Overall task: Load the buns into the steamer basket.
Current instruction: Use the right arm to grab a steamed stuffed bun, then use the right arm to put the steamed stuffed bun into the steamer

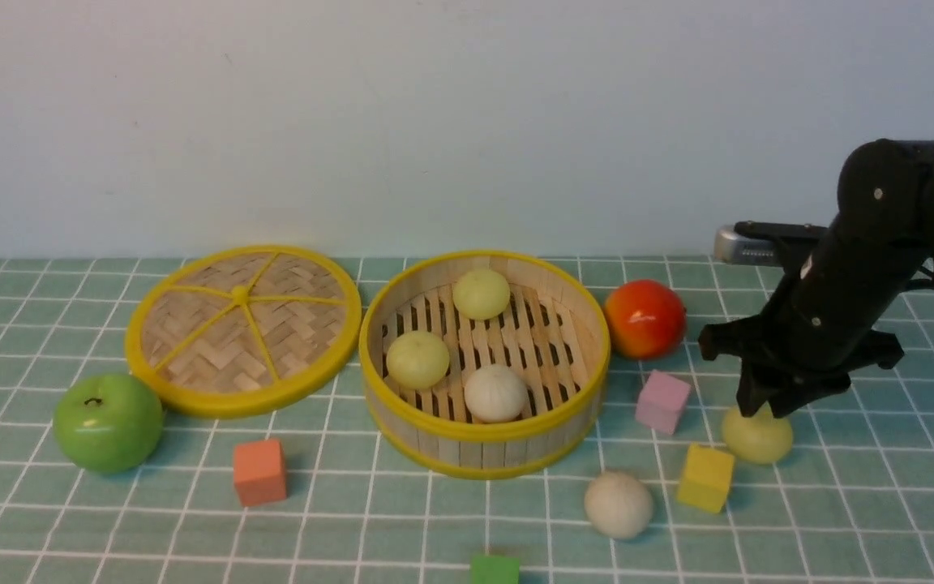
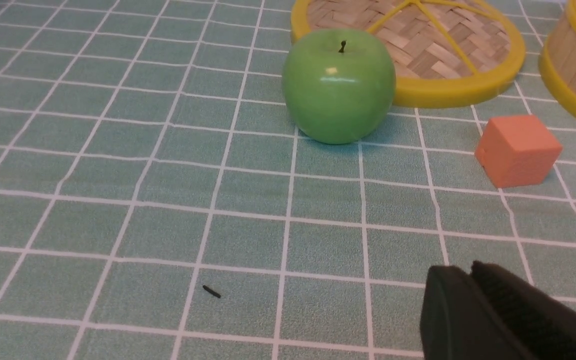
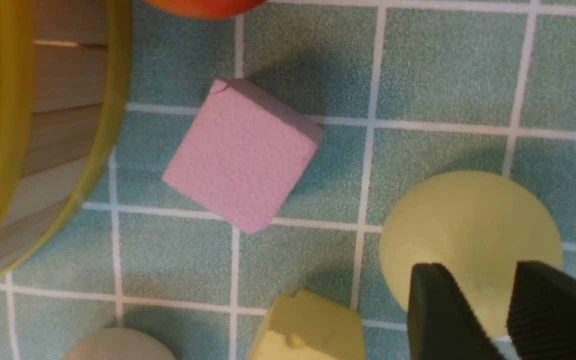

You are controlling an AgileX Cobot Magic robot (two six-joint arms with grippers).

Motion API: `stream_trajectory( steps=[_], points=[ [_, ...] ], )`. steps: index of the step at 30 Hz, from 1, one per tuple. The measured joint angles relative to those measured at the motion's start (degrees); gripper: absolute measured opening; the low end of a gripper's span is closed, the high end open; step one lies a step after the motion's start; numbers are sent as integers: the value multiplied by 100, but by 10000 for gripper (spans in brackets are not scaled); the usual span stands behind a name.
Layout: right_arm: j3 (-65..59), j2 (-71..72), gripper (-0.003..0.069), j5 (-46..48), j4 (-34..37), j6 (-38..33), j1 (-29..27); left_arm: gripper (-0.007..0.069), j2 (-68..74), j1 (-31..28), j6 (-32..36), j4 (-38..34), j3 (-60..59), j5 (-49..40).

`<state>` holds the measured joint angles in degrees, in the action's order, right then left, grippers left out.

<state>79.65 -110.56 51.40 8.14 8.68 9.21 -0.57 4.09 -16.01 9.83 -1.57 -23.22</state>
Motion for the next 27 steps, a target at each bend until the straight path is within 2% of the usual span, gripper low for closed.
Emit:
stream_trajectory(
  steps=[6, 10, 11, 13, 16, 21, 27],
  points=[
    [13, -239, 209, -40, -54, 0, 0, 72, 0, 0, 0, 0, 0, 0],
    [19, -286, 78, -52, -54, -5, 0, 77, 0, 0, 0, 0, 0, 0],
    [19, -286, 27, -52, -54, -5, 0, 78, 0, 0, 0, 0, 0, 0],
    [19, -286, 3, -27, -50, -45, 0, 78, 0, 0, 0, 0, 0, 0],
    [60, -247, 2, 92, -50, -91, 0, 83, 0, 0, 0, 0, 0, 0],
    [974, 20, 2, 480, 70, -147, 16, 92, 0, 0, 0, 0, 0, 0],
    [2227, 73, 2, 165, 1125, -1022, 372, 97, 0, 0, 0, 5, 0, 0]
  ],
)
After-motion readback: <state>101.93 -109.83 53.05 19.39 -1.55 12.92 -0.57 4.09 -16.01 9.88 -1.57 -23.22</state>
